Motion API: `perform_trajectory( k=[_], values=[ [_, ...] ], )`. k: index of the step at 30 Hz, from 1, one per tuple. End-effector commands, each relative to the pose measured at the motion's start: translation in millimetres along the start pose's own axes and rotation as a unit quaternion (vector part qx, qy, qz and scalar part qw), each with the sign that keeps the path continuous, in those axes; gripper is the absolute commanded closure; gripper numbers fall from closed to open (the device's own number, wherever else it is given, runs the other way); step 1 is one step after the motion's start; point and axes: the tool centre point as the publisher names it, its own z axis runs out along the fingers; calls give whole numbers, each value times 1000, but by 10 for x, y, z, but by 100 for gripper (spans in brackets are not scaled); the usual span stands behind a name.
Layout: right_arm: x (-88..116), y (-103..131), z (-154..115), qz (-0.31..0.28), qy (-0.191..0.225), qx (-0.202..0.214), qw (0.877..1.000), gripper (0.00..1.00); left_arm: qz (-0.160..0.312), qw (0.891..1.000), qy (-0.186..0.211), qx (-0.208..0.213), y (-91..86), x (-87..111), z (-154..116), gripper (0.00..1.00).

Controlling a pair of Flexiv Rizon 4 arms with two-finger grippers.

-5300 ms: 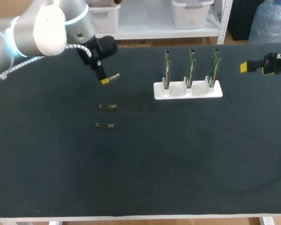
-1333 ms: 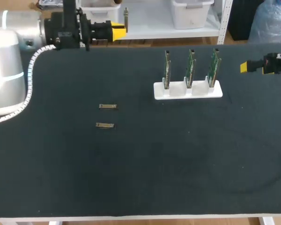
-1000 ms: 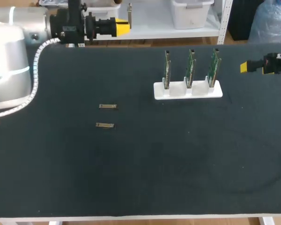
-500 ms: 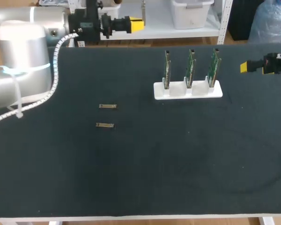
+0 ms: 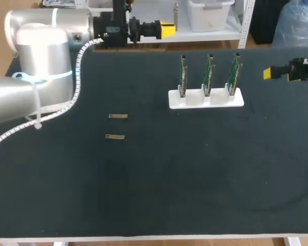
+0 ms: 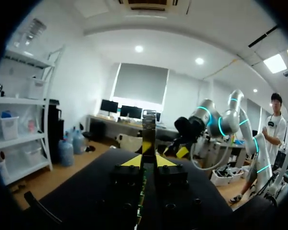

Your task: Pick up the optical module with the left hand, and insert it into the network port with the right hand.

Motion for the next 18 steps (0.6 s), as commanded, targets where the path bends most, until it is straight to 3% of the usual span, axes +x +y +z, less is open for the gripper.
perform_trajectory(
  k=[1,12,18],
  values=[
    [4,8,-1,0,-1,2,1000,0,4,1000,10,14,104,25,139,100],
    [4,8,-1,0,-1,2,1000,0,67,995,54,59,201,56,232,100],
    [4,8,-1,0,-1,2,1000,0,60,995,48,62,308,47,203,100]
  ],
)
